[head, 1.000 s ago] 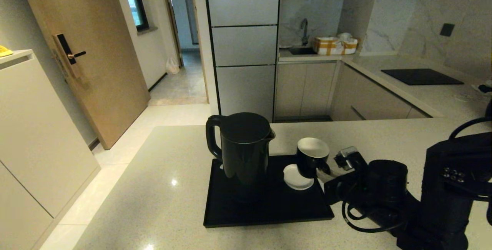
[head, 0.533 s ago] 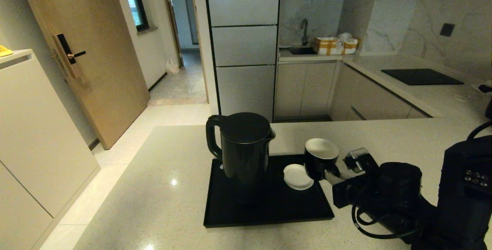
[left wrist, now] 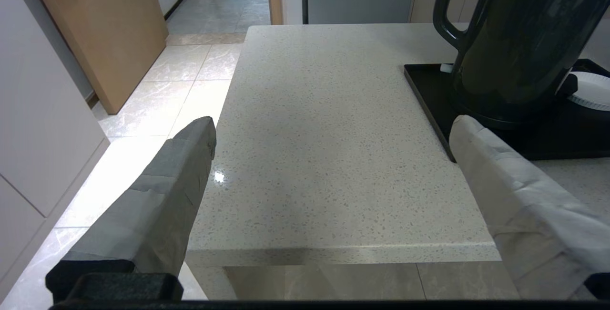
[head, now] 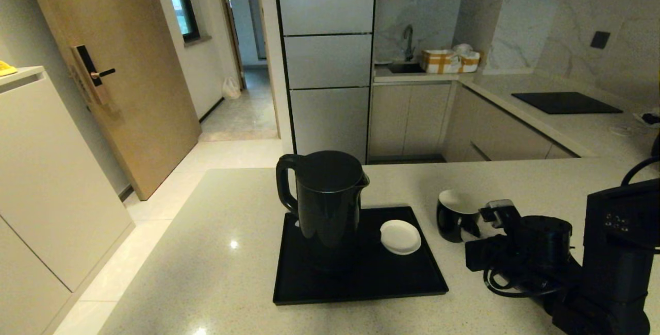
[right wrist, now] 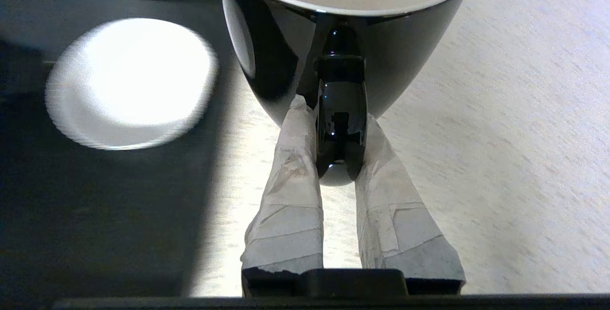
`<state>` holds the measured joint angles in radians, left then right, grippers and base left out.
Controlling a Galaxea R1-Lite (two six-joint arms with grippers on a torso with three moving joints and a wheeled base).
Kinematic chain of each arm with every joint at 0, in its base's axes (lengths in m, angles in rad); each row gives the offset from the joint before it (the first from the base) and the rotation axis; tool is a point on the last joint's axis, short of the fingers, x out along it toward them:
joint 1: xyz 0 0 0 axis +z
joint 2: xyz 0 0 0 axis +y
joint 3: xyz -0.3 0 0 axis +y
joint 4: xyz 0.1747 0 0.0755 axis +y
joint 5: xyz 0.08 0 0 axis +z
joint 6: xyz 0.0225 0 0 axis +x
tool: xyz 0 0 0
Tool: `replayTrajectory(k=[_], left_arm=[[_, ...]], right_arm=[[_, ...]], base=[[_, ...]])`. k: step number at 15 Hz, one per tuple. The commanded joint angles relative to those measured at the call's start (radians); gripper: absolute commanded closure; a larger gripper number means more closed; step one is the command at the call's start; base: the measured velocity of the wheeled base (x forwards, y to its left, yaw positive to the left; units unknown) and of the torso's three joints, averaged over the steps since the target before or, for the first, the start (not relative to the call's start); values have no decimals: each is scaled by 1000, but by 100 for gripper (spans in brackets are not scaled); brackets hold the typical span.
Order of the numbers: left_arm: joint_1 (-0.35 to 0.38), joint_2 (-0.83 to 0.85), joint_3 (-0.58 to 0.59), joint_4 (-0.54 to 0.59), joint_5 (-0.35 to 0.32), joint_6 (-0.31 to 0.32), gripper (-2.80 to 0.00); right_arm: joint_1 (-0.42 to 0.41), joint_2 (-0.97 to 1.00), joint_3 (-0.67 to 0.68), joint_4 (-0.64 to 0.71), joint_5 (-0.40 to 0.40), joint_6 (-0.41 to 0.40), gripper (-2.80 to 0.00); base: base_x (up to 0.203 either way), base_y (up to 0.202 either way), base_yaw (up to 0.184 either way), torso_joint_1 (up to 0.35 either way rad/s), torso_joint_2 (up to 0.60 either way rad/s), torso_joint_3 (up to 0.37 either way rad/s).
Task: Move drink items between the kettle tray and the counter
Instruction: Place it on the right
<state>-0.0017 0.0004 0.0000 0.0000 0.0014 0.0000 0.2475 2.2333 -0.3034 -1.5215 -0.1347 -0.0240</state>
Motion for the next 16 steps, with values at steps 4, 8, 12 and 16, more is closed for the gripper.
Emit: replayTrajectory(k=[4, 8, 12, 16], left_arm=[[1, 0, 0, 0, 0, 0, -280], [0, 0, 0, 2, 0, 0, -280], [0, 0, 0, 0, 0, 0, -280], [0, 0, 0, 0, 0, 0, -280]], right_arm=[[-74, 84, -23, -9, 9, -8, 0], [-93, 124, -49, -9, 10, -11, 0], [-94, 147, -56, -9, 10, -13, 0], [-93, 149, -33, -9, 10, -9, 0]], base=[[0, 0, 0, 0, 0, 0], [0, 0, 0, 0, 0, 0], [0, 0, 0, 0, 0, 0], [0, 0, 0, 0, 0, 0]])
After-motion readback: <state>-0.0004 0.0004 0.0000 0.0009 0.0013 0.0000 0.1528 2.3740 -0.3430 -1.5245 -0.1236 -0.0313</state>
